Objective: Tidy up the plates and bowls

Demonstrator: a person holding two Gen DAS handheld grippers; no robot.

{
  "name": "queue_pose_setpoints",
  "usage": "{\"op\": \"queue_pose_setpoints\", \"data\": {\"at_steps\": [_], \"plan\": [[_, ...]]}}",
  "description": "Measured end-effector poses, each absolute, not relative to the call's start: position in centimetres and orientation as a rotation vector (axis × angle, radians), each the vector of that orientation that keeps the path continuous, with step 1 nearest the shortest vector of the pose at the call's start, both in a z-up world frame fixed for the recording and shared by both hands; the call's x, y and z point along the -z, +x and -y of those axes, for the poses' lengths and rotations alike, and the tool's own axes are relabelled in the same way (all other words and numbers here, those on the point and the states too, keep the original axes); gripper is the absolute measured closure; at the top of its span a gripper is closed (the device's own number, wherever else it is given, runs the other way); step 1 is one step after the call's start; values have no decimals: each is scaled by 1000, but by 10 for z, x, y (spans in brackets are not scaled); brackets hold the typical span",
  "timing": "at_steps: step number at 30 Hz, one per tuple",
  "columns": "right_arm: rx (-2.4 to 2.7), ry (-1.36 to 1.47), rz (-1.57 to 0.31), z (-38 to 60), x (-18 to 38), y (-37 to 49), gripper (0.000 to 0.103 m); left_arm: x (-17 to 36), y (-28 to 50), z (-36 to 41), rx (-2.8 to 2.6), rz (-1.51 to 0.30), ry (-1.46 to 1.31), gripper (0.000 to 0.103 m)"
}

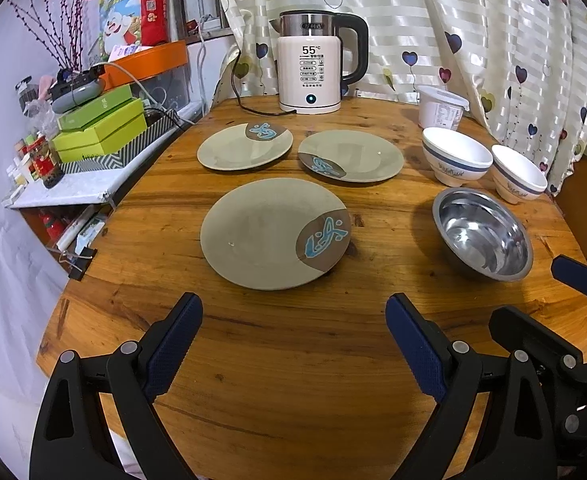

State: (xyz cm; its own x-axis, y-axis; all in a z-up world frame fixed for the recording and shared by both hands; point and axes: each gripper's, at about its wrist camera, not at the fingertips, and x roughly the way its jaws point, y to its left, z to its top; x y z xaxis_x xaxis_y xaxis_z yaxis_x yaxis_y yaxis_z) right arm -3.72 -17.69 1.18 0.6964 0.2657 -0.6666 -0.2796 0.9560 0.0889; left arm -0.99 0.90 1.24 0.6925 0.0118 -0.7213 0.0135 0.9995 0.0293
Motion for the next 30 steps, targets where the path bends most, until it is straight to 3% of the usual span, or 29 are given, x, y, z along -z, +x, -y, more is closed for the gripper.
{"op": "queue_pose_setpoints", "data": {"at_steps": [30], "plan": [[-360, -13, -693, 168, -19, -31, 2, -14, -2, -23, 8, -810, -22, 10]]}}
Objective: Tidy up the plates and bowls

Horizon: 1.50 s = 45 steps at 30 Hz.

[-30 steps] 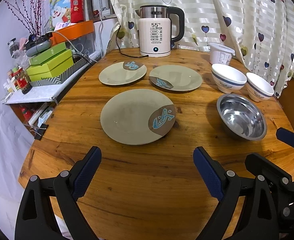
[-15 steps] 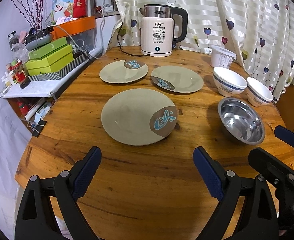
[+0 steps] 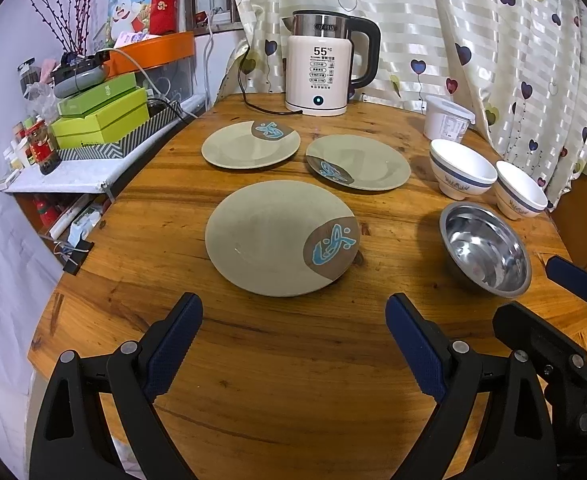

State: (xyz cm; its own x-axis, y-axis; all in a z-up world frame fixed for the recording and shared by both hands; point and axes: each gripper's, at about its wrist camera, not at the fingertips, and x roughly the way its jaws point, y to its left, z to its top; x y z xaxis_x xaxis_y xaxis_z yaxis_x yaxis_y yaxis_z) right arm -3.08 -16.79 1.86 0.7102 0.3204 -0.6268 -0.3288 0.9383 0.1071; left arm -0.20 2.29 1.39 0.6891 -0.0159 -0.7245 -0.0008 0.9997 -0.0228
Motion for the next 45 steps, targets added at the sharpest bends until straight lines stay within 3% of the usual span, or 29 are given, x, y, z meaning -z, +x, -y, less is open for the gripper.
{"op": "queue_pose_setpoints", "data": {"at_steps": [45], "plan": [[-320, -2, -745, 176, -13, -25, 2, -9, 2, -15, 23, -837, 2, 10]]}}
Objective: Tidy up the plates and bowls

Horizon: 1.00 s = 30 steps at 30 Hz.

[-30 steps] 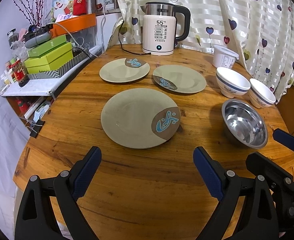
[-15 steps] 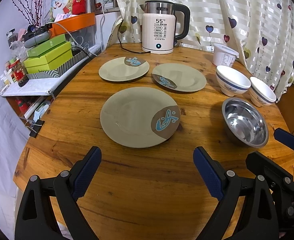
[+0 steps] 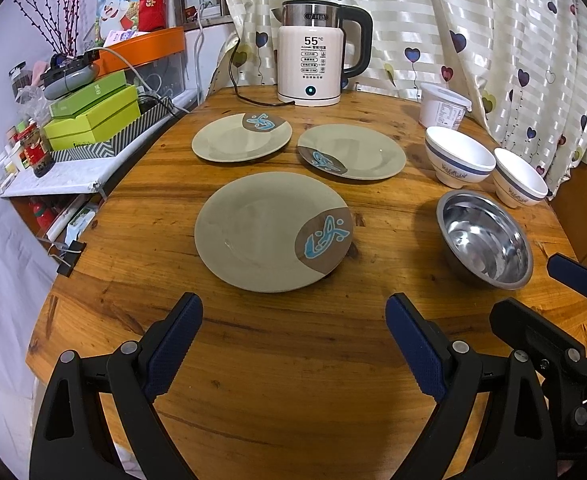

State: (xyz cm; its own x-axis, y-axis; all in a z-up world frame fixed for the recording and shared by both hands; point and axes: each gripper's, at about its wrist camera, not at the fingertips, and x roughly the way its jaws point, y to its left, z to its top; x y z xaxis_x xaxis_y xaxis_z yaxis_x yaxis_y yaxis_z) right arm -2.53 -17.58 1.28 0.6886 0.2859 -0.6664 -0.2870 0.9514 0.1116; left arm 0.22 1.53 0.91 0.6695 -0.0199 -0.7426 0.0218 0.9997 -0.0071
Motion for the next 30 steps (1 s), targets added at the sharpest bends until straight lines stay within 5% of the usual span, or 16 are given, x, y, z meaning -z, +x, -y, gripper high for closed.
{"op": "queue_pose_setpoints", "data": {"at_steps": [30], "plan": [[-331, 24, -779, 170, -11, -24, 3, -10, 4, -19, 55, -850, -30, 10]]}}
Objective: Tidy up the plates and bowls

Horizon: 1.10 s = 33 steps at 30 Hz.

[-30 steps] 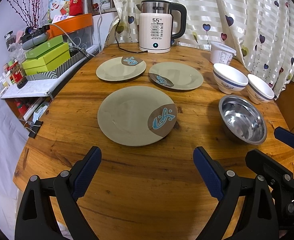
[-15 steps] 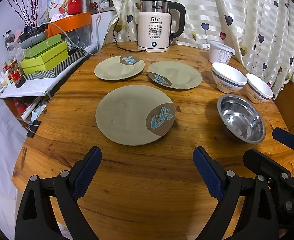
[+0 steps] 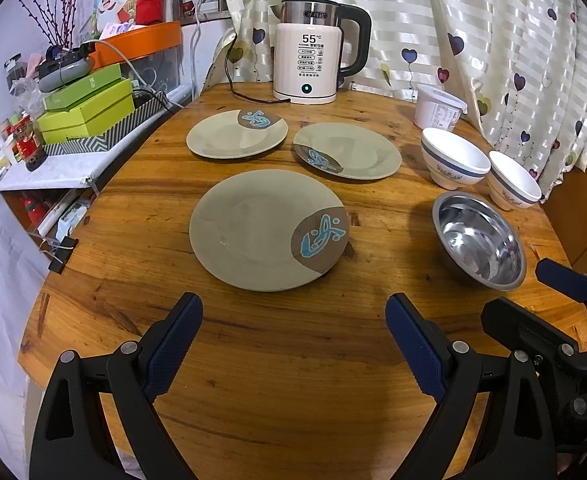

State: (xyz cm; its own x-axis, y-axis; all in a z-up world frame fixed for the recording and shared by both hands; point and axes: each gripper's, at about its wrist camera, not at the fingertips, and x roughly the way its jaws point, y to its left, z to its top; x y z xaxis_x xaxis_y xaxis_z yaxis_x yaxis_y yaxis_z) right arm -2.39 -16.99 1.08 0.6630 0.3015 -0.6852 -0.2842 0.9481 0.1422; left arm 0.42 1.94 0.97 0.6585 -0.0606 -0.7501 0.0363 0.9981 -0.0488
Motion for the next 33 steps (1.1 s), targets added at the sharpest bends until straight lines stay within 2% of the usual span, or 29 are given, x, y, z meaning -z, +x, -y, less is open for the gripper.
{"op": "queue_pose_setpoints", "data": {"at_steps": [17, 22, 33], "plan": [[-389, 39, -805, 161, -15, -9, 11, -11, 10, -31, 50, -850, -55, 10], [-422, 29, -806, 150, -18, 3, 14, -11, 20, -41, 63, -854, -82, 20], [-496, 39, -829, 124, -32, 59, 14, -17, 61, -86, 22, -843, -158, 21]]}}
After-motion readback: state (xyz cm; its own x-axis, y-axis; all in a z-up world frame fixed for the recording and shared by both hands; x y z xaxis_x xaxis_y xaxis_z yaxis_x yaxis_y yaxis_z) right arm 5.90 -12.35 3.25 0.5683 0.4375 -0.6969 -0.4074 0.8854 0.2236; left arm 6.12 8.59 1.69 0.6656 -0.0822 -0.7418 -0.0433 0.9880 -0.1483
